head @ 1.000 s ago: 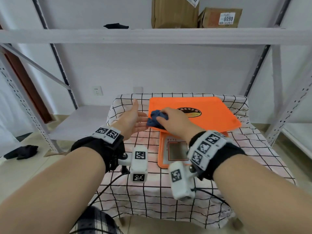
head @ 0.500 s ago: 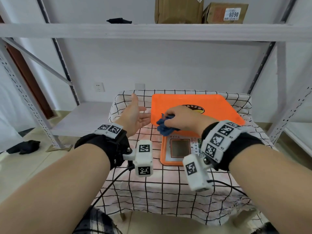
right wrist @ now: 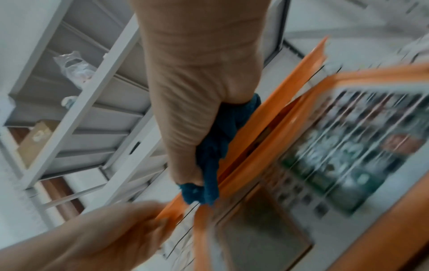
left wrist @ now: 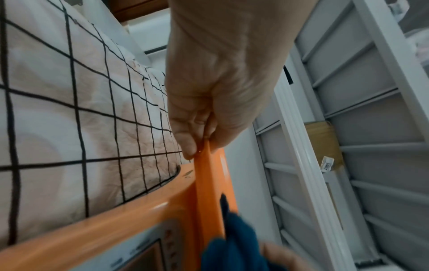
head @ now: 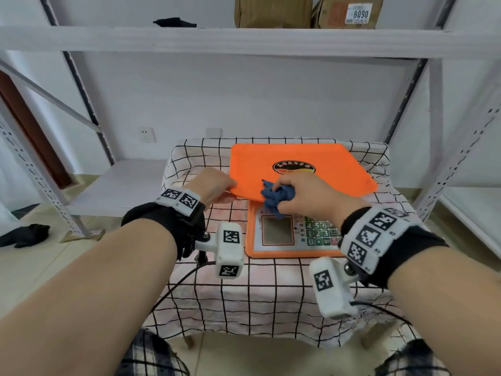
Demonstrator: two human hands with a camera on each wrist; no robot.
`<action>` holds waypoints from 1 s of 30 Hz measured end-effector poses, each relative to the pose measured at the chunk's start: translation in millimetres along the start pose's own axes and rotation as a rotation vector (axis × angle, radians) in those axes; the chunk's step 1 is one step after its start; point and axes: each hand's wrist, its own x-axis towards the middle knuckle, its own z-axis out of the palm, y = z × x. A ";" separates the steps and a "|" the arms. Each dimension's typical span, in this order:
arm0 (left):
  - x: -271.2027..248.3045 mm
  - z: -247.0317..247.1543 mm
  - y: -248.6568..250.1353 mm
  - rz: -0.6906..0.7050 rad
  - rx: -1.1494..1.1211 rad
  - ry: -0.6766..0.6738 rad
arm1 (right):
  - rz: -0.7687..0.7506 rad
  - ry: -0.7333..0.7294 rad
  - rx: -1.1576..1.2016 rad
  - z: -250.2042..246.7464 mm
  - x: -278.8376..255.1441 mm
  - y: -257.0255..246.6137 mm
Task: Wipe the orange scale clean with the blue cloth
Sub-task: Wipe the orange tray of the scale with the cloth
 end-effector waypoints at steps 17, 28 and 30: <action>1.1 -4.7 -19.2 -0.002 -0.262 0.048 | -0.015 -0.089 -0.271 40.7 51.1 -60.9; 3.8 -7.5 -23.8 0.124 -0.251 0.015 | -0.096 -0.130 -0.250 14.9 25.2 -28.0; 4.8 -7.4 -25.3 0.143 -0.243 -0.005 | -0.109 -0.126 -0.299 21.9 31.4 -35.8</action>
